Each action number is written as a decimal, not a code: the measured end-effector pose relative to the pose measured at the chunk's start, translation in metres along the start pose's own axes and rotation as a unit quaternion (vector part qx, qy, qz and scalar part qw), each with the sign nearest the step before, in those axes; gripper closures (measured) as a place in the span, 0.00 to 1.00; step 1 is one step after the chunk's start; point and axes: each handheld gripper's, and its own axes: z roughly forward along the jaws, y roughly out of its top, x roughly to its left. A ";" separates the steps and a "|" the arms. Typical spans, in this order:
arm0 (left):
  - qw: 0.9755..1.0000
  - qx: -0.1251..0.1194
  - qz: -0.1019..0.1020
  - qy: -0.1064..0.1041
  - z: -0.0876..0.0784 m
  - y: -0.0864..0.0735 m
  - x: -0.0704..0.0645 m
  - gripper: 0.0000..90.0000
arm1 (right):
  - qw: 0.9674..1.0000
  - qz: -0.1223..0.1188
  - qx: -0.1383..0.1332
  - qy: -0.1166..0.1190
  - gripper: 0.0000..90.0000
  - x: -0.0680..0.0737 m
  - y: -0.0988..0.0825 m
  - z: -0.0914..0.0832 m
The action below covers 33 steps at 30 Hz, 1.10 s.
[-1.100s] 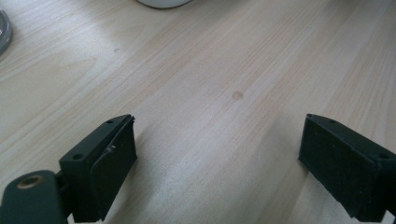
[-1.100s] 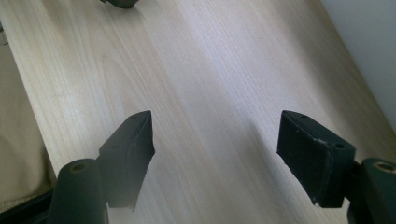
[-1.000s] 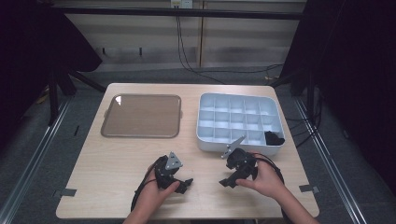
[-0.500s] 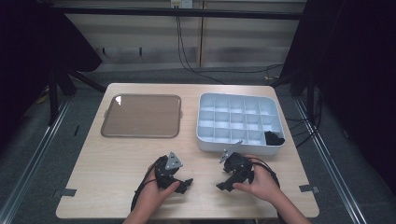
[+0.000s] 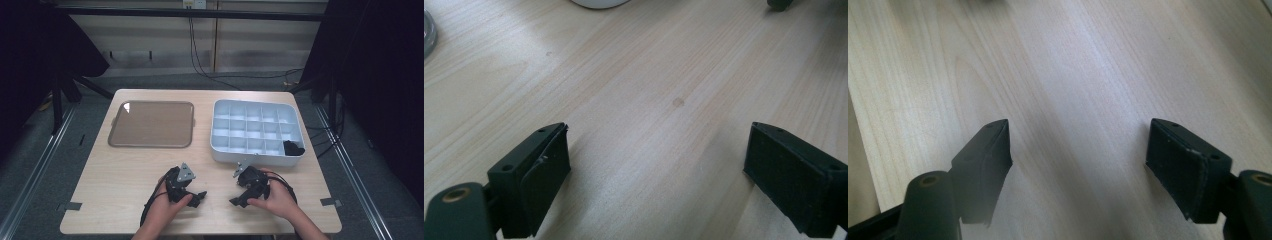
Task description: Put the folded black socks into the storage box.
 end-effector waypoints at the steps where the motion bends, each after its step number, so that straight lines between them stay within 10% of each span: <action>1: 1.000 0.001 0.000 0.000 0.000 0.000 0.000 0.11 | 1.000 0.000 -0.001 -0.002 0.28 0.001 0.000 0.000; 33: 1.000 0.000 0.001 0.000 0.000 0.000 0.000 0.12 | 0.993 -0.031 -0.104 -0.042 0.17 0.013 -0.027 0.008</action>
